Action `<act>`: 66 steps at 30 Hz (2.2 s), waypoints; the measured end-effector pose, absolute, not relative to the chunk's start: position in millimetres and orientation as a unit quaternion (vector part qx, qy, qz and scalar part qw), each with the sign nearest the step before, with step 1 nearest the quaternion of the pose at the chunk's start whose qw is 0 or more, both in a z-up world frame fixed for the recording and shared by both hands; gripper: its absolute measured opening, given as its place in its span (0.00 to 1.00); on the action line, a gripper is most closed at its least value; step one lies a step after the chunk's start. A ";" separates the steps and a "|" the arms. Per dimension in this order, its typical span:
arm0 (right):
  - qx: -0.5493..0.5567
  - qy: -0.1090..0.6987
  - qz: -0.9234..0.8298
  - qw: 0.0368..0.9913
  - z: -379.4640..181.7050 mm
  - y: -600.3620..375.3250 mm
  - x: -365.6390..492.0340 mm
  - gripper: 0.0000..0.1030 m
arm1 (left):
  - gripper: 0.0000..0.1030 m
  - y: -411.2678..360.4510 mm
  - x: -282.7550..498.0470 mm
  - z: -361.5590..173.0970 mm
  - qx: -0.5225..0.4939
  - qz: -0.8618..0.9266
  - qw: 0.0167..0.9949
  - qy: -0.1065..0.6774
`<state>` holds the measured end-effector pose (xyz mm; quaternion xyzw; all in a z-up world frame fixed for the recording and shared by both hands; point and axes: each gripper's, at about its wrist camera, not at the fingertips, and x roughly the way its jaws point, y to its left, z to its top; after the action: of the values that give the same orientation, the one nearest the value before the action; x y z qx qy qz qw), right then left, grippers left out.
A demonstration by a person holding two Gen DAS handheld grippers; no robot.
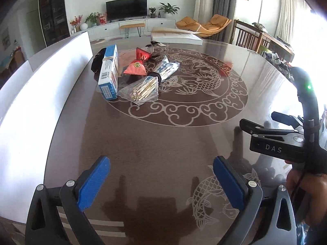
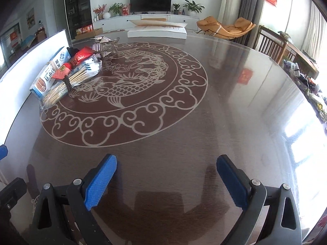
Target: Organize objects
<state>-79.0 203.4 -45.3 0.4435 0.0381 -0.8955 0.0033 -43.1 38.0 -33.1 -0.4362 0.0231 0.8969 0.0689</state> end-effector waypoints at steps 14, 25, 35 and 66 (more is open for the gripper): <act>0.455 0.010 -0.890 0.005 -51.4 206.9 -84.7 1.00 | 1.00 18.5 -71.7 -53.1 -0.451 0.891 0.050 0.006; 0.455 0.010 -0.890 0.005 -51.4 207.2 -84.9 1.00 | 1.00 20.6 -73.2 -59.2 -0.460 0.887 0.036 0.021; 0.455 0.011 -0.890 0.005 -51.5 207.5 -85.0 1.00 | 1.00 20.3 -73.2 -58.9 -0.460 0.887 0.036 0.021; 0.455 0.011 -0.890 0.006 -52.0 207.8 -85.5 1.00 | 1.00 19.9 -73.5 -59.4 -0.460 0.887 0.036 0.021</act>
<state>-85.5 207.8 -52.0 0.4553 0.0107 -0.8903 0.0055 -73.5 19.9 -59.4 -0.4603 0.0214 0.8868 0.0362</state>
